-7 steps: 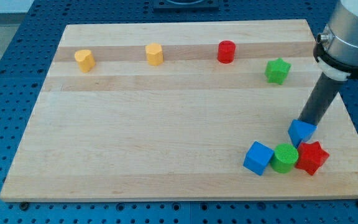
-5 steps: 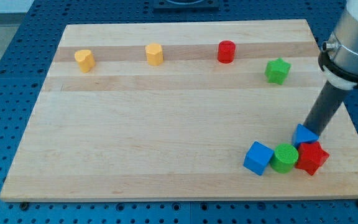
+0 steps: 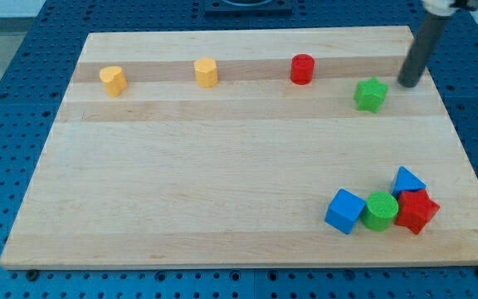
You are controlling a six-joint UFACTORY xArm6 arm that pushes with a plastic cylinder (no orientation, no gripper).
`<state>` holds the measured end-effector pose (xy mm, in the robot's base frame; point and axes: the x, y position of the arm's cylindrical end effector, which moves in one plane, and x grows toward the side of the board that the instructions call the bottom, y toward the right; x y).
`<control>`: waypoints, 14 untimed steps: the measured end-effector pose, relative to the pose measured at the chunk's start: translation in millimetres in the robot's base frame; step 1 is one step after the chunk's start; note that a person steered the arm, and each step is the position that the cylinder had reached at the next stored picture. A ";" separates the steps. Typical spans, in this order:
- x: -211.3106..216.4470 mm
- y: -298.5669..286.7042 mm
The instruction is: Move green star above green circle
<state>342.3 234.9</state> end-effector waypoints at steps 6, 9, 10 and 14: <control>59.9 -40.8; 31.6 -38.4; 30.7 -95.0; 11.1 -109.2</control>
<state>353.4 125.8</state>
